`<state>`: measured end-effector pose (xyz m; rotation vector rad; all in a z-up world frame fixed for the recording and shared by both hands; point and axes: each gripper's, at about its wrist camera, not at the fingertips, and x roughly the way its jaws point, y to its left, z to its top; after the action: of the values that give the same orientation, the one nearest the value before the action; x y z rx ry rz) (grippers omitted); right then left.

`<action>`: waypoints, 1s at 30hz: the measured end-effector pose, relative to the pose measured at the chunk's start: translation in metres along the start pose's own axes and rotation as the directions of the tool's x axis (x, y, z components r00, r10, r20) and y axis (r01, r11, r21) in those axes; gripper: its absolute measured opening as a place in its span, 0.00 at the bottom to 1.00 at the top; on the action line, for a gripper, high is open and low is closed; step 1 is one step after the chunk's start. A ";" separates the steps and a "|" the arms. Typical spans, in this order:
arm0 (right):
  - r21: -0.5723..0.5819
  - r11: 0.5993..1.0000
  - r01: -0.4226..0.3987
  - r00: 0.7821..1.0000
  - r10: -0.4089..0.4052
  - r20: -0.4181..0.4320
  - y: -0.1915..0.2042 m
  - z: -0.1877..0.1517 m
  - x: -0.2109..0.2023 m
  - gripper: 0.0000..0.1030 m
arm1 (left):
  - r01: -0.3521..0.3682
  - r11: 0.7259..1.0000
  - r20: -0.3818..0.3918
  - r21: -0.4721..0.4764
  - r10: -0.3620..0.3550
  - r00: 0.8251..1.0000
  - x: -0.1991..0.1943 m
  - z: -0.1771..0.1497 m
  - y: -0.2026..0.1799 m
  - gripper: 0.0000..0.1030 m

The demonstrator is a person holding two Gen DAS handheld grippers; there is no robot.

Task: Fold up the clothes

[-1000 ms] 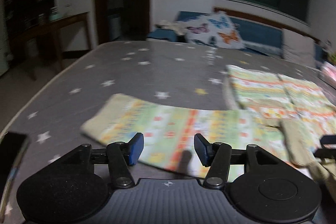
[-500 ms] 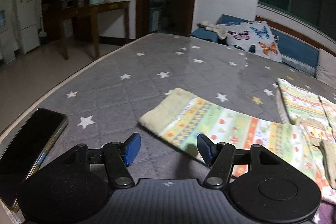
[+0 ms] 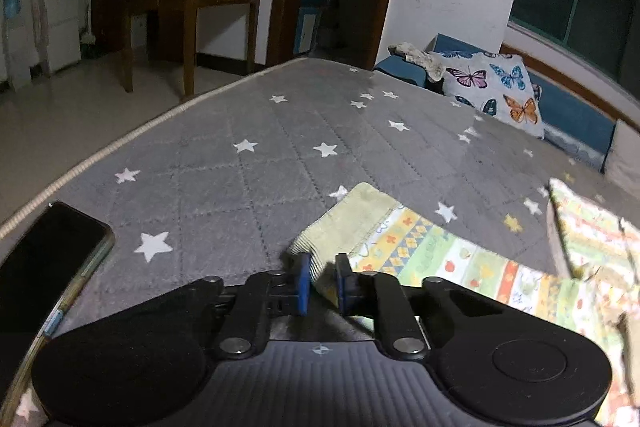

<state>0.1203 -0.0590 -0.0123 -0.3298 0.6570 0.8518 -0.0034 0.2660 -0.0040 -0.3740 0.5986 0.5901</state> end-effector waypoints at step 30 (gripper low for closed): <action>0.247 0.960 0.129 0.989 -0.143 0.041 -0.087 -0.053 -0.061 0.34 | 0.363 0.817 0.022 0.447 -0.416 0.909 -0.101 -0.047 -0.196 0.05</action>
<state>0.1381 -0.1763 -0.0112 -0.1250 0.6686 0.6382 0.0300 0.0505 0.0533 -0.0300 0.5016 0.0686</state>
